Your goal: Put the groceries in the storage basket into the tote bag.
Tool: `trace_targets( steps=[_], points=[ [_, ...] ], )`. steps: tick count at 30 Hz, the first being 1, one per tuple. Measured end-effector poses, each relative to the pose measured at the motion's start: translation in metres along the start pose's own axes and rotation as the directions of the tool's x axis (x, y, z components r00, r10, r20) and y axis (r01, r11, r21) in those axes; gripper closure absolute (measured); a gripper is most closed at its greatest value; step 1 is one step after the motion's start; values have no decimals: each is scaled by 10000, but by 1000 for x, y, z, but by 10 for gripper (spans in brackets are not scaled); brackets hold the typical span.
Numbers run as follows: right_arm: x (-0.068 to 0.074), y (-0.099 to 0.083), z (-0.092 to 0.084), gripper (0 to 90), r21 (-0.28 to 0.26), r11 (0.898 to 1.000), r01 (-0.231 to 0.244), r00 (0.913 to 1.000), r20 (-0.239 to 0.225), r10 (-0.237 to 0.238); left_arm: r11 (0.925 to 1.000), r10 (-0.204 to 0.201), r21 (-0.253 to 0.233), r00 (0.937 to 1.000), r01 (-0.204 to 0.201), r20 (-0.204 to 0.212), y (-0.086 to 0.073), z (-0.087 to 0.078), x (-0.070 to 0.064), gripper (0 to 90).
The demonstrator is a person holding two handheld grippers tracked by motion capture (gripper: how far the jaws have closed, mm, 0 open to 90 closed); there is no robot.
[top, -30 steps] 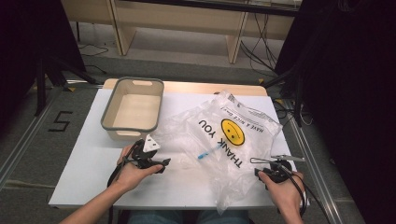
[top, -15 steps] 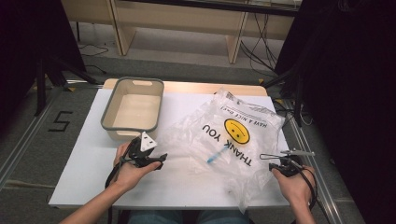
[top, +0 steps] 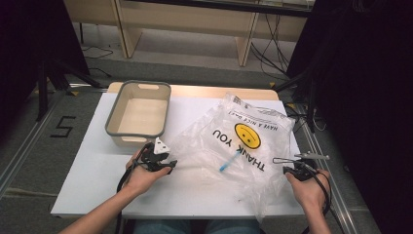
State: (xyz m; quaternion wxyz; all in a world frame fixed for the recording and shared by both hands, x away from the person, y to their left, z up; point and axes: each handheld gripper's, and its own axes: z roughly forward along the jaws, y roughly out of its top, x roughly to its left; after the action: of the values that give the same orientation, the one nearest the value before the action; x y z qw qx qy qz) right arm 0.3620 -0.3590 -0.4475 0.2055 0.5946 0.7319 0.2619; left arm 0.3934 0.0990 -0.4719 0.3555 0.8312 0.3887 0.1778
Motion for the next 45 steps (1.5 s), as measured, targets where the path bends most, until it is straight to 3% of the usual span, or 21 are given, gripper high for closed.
trace_targets(
  steps=[8,15,19,22,28,34,36,38,41,45],
  points=[
    [0,2,0,900,-66,10000,-23,10000,47,23,9995,229,215,9997,-231,87,2,0,-1,872],
    [2,8,2,900,-319,9994,131,9995,306,-121,9964,572,572,9939,-627,940,-4,-15,-22,886],
    [8,15,7,900,-524,9982,309,9984,494,-283,9942,618,768,9850,-749,1612,-7,-21,-36,886],
    [12,21,12,900,-729,9962,476,9976,530,-438,9914,844,830,9785,-1015,1883,-10,-25,-46,886],
    [20,36,26,900,-1035,9923,686,9959,656,-620,9883,1063,844,9698,-1274,2195,-14,-29,-57,886],
    [27,50,41,896,-1399,9862,891,9950,579,-817,9906,970,740,9717,-1153,2152,-13,-24,-56,881],
    [28,50,42,852,-1510,9837,979,9939,643,-890,9921,933,618,9710,-1094,2202,-13,-24,-54,858],
    [29,50,41,787,-1553,9822,1052,9928,729,-948,9948,712,543,9702,-859,2315,-13,-25,-51,753],
    [27,48,35,708,-1707,9796,1062,9921,846,-928,9975,519,363,9760,-609,2117,-12,-30,-47,567],
    [23,45,22,605,-2036,9737,1023,9929,803,-875,9989,420,140,9875,-446,1517,-16,-38,-46,340]
  ],
)
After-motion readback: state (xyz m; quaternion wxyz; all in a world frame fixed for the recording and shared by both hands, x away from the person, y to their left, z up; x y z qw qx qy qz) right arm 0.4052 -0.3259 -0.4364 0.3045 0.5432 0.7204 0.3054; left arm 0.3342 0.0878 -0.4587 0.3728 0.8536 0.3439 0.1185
